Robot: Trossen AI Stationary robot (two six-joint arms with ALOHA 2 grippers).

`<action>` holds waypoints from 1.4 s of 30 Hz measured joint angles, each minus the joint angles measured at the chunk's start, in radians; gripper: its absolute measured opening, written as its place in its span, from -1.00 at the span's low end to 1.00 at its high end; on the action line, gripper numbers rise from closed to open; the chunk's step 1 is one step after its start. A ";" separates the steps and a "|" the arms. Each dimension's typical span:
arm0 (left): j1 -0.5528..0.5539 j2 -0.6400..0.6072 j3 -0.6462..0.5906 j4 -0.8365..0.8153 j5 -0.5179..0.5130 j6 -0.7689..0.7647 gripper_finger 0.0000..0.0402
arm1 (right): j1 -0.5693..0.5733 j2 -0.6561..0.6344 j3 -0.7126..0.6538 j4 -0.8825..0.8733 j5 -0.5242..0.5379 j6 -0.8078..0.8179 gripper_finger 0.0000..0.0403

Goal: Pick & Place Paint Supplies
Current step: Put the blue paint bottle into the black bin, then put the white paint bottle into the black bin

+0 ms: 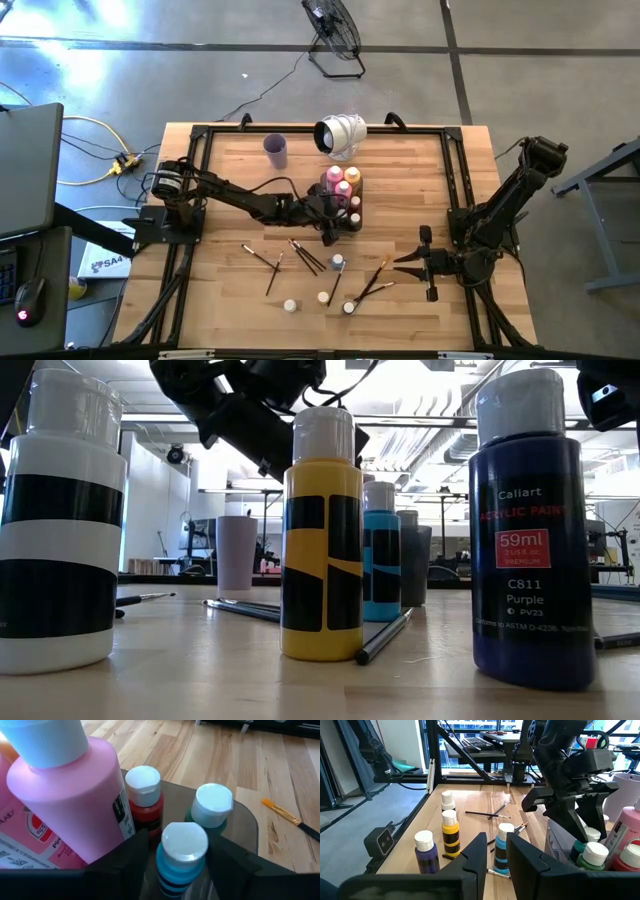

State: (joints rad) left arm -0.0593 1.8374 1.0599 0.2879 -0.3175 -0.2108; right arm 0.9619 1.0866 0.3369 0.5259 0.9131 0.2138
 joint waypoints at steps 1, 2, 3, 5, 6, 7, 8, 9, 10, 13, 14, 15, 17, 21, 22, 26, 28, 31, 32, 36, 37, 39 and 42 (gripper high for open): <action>0.000 0.000 0.000 0.000 -0.003 0.000 -0.02 | 0.000 0.000 0.000 0.000 0.000 0.000 -0.68; 0.000 0.000 0.000 0.000 -0.005 0.000 0.03 | 0.000 0.000 0.000 0.000 0.000 0.000 -0.68; 0.000 0.000 0.000 0.000 -0.005 0.000 0.07 | 0.000 0.000 0.000 0.000 0.000 0.000 -0.68; 0.000 0.000 0.000 0.000 -0.006 0.002 0.14 | 0.000 0.000 0.000 0.000 0.000 0.000 -0.68; 0.000 0.000 0.000 0.000 -0.006 0.004 0.16 | 0.000 0.000 0.000 0.000 0.000 0.000 -0.68; 0.000 0.000 0.000 0.000 -0.007 0.004 0.18 | 0.000 0.000 0.000 0.000 0.000 0.000 -0.68; 0.000 0.000 0.000 0.000 -0.007 0.004 0.19 | 0.000 0.000 0.000 0.000 0.000 0.000 -0.68; 0.000 0.000 0.000 0.000 -0.007 0.004 0.20 | 0.000 0.000 0.000 0.000 0.000 0.000 -0.68; 0.000 0.000 0.000 0.000 -0.007 0.004 0.20 | 0.000 0.000 0.000 0.000 0.000 0.000 -0.68; 0.000 0.000 0.000 0.000 -0.007 0.004 0.20 | 0.000 0.000 0.000 0.000 0.000 0.000 -0.68; 0.000 0.000 0.000 0.000 -0.007 0.004 0.20 | 0.000 0.000 0.000 0.000 0.000 0.000 -0.68; 0.000 0.000 0.000 0.000 -0.007 0.004 0.20 | 0.000 0.000 0.000 0.000 0.000 0.000 -0.68; 0.000 0.000 0.000 0.000 -0.007 0.004 0.20 | 0.000 0.000 0.000 0.000 0.000 0.000 -0.68; 0.000 0.000 0.000 0.000 -0.008 0.004 0.20 | 0.000 0.000 0.000 0.000 0.000 0.000 -0.68; 0.000 0.000 0.000 0.000 -0.008 0.004 0.20 | 0.000 0.000 0.000 0.000 0.000 0.000 -0.68; 0.000 0.000 0.000 0.000 -0.008 0.004 0.20 | 0.000 0.000 0.000 0.000 0.000 0.000 -0.68; 0.000 0.000 0.000 0.001 -0.008 0.004 0.20 | 0.000 0.000 0.000 0.000 0.000 0.000 -0.68; 0.000 0.000 -0.001 0.008 -0.009 -0.002 0.20 | 0.000 0.000 0.000 0.000 0.000 0.000 -0.68; 0.000 0.000 -0.001 0.014 -0.010 -0.002 0.20 | 0.000 0.000 0.000 0.000 0.000 0.000 -0.68; 0.000 -0.017 -0.002 0.032 -0.010 0.023 0.20 | 0.000 0.000 0.000 0.000 0.000 0.000 -0.68; 0.000 -0.024 -0.002 0.029 -0.010 0.027 0.20 | 0.000 0.000 0.000 0.000 0.000 0.000 -0.68; 0.000 -0.034 -0.002 0.027 -0.010 0.031 0.20 | 0.000 0.000 0.000 0.000 0.000 0.002 -0.68; 0.000 -0.056 -0.002 0.020 0.018 0.031 0.20 | 0.000 0.000 0.000 0.000 0.000 0.003 -0.68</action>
State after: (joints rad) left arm -0.0593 1.7814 1.0580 0.3082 -0.2991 -0.1802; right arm 0.9619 1.0866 0.3367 0.5259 0.9127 0.2169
